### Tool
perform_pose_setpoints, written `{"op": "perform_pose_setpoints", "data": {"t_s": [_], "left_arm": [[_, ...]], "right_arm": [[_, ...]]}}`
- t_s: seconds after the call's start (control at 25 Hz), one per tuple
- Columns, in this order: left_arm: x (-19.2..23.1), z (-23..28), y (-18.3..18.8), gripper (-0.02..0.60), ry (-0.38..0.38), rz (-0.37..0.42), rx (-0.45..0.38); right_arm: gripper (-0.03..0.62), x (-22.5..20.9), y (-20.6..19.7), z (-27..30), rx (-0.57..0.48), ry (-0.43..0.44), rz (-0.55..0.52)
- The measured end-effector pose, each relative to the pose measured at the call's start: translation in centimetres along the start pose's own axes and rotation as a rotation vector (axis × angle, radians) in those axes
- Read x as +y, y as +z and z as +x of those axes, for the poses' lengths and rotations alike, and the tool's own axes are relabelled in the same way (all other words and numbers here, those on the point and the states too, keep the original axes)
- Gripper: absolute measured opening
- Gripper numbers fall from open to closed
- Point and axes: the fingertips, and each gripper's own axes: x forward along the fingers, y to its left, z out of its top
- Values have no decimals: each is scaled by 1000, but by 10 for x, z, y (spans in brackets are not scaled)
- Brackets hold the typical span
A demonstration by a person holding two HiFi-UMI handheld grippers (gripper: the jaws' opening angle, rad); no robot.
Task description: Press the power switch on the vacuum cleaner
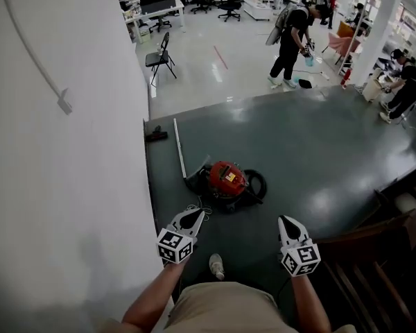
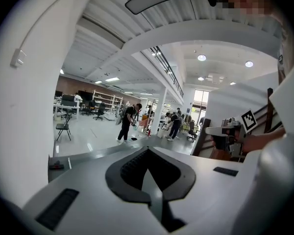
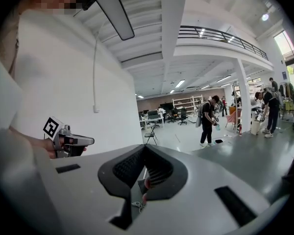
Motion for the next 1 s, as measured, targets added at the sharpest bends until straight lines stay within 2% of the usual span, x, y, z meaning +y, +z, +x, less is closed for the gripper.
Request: {"op": "perform_pose_setpoints", "data": {"t_s": [0.24,0.4,0.68,0.84,1.0], "left_arm": [[32,18,2,2,-54,34,44],[34,27,13,2,-114,55,50],[43,58,37,2,-168,27,17],[50,82,37,2,-184,38,37],[76,117,25,2,-160,29,52]], "right_arm": [[8,-2,-2,39,1,-35,73],[8,-2,0,61,16,-35,118],[8,7,4,108,34,105,63],[8,-7,4,143,67,133,69],[8,-35,0,189,86,150,54]]}}
